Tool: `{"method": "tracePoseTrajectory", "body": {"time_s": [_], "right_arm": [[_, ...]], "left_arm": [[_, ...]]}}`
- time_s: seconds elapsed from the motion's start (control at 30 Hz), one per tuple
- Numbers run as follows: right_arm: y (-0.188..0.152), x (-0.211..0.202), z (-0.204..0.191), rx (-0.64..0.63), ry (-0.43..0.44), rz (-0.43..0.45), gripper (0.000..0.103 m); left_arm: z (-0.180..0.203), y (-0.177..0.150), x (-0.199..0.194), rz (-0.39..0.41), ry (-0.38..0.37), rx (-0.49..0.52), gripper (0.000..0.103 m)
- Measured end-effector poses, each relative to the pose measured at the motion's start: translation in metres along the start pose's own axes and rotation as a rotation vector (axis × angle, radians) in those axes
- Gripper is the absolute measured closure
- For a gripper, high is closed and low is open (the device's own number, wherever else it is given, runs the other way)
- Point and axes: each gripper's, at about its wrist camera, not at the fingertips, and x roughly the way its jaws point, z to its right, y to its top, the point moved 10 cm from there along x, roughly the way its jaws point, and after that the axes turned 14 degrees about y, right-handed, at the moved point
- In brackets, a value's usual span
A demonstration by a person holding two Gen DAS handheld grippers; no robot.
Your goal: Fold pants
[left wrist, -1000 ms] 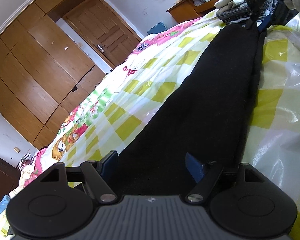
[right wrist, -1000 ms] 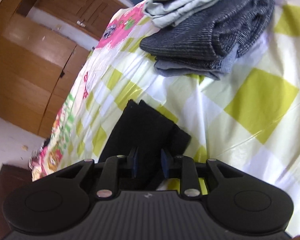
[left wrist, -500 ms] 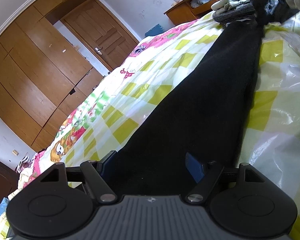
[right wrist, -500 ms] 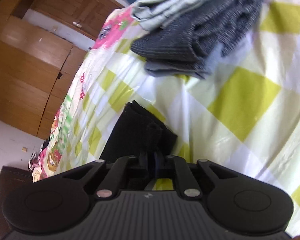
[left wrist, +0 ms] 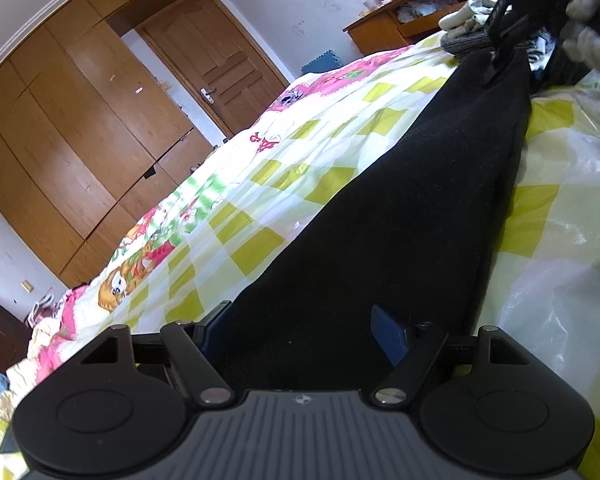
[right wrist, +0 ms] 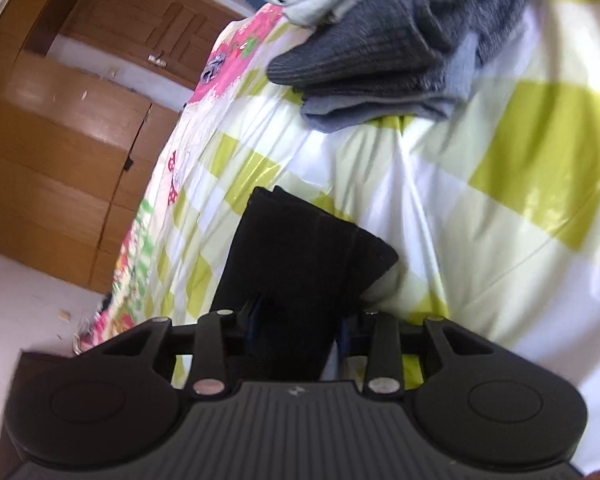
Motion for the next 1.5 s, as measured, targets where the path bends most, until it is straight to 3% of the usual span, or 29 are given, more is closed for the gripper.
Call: {"method": "tracePoseTrajectory", "body": {"time_s": [0.03,0.07,0.1,0.2,0.3,0.43,0.57,0.67,0.83,0.93,1.0,1.1,1.2,1.3,1.37,1.43,1.5], "right_arm": [[0.000,0.001,-0.001,0.013,0.011,0.012,0.072],[0.000,0.001,-0.004,0.004,0.013,0.011,0.087],[-0.002,0.000,-0.009,0.007,0.021,0.003,0.093],[-0.005,-0.008,-0.041,0.034,0.121,0.013,0.094],[-0.021,-0.001,-0.112,-0.131,0.180,-0.048,0.094],[-0.083,0.034,-0.219,-0.366,0.264,-0.206,0.094],[-0.189,0.090,-0.314,-0.574,0.372,-0.398,0.094],[-0.297,0.133,-0.353,-0.732,0.425,-0.580,0.094],[-0.467,0.170,-0.356,-0.952,0.456,-0.852,0.094],[-0.543,0.178,-0.333,-1.083,0.425,-0.964,0.094],[-0.577,0.172,-0.317,-1.278,0.417,-0.977,0.094],[-0.599,0.166,-0.314,-1.354,0.441,-0.993,0.094],[-0.591,0.172,-0.329,-1.271,0.438,-0.968,0.094],[-0.573,0.180,-0.365,-1.169,0.451,-0.895,0.094],[-0.569,0.177,-0.392,-1.175,0.504,-0.827,0.094],[-0.580,0.169,-0.409,-1.190,0.560,-0.812,0.094],[-0.609,0.161,-0.408,-1.233,0.606,-0.863,0.094]], "left_arm": [[-0.001,-0.001,0.001,-0.008,-0.003,-0.013,0.016],[-0.003,-0.001,0.002,-0.013,-0.001,-0.023,0.016],[-0.005,-0.002,0.002,-0.014,0.007,-0.030,0.016],[-0.009,-0.011,0.004,-0.036,0.007,-0.028,0.016],[-0.021,-0.022,0.004,-0.055,0.004,-0.084,0.016],[-0.056,-0.042,-0.008,-0.067,0.062,-0.147,0.016],[-0.110,-0.084,-0.025,-0.118,0.171,-0.194,0.016],[-0.158,-0.129,-0.039,-0.188,0.273,-0.244,0.016],[-0.219,-0.209,-0.059,-0.330,0.412,-0.328,0.016],[-0.231,-0.244,-0.066,-0.388,0.439,-0.366,0.016],[-0.236,-0.257,-0.071,-0.398,0.449,-0.397,0.015],[-0.238,-0.266,-0.076,-0.394,0.462,-0.413,0.015],[-0.240,-0.269,-0.079,-0.392,0.493,-0.396,0.015],[-0.234,-0.275,-0.071,-0.415,0.448,-0.404,0.018],[-0.227,-0.275,-0.068,-0.410,0.442,-0.398,0.018],[-0.226,-0.276,-0.069,-0.403,0.438,-0.417,0.020],[-0.227,-0.279,-0.071,-0.407,0.428,-0.458,0.020]]}}
